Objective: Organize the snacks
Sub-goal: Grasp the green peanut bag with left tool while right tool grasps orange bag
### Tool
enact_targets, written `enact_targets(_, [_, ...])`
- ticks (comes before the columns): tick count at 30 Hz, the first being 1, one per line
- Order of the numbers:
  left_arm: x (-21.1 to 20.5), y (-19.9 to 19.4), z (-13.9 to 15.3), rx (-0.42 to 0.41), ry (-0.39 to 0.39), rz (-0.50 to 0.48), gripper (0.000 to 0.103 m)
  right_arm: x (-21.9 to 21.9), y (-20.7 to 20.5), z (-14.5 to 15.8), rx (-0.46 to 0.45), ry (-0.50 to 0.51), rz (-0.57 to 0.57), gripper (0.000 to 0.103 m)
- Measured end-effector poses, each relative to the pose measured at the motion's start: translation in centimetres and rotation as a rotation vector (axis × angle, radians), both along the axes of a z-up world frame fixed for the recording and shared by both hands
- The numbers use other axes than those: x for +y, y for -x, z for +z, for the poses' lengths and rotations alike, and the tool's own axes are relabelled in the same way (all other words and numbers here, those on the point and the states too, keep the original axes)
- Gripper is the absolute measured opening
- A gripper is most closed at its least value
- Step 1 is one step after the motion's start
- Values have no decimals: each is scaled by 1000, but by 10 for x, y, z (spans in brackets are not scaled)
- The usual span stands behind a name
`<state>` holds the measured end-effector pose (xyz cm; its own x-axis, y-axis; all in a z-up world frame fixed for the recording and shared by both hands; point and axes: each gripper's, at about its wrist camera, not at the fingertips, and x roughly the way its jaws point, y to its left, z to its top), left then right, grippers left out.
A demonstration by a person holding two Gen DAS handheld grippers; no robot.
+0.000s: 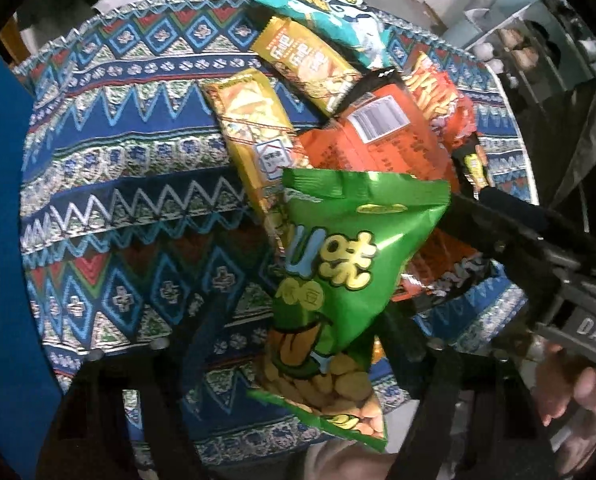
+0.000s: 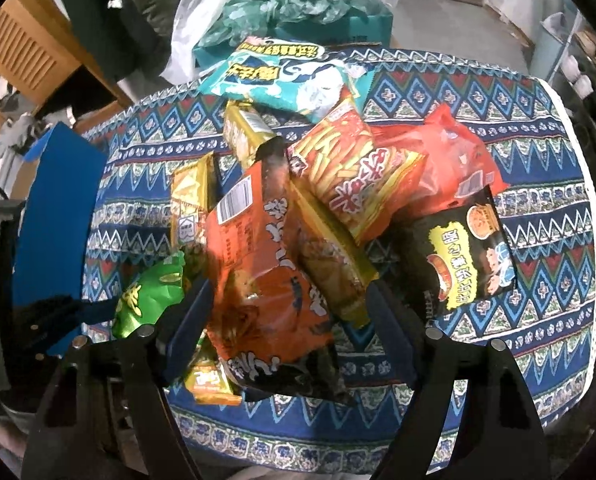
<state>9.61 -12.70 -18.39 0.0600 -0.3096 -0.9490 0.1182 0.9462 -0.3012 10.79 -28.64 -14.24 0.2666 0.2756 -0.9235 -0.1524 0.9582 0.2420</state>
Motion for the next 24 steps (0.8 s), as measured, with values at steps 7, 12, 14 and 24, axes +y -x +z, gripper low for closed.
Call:
enact_targets(7, [1,6,8,-43,7,-40,45,7,-1,-3,14,-19,22,75])
enact_targets(12, [21,6,8,-50,-19,2,42,19,-2,-9,26,-9,55,73])
enact_targets(14, [33,4,6,-41,-17,34,42,25,-3,-13,34,1,71,72])
enact_targets(24, [66,2,0,-18,-5,114,41,55,-3,-32,25,161,138,68])
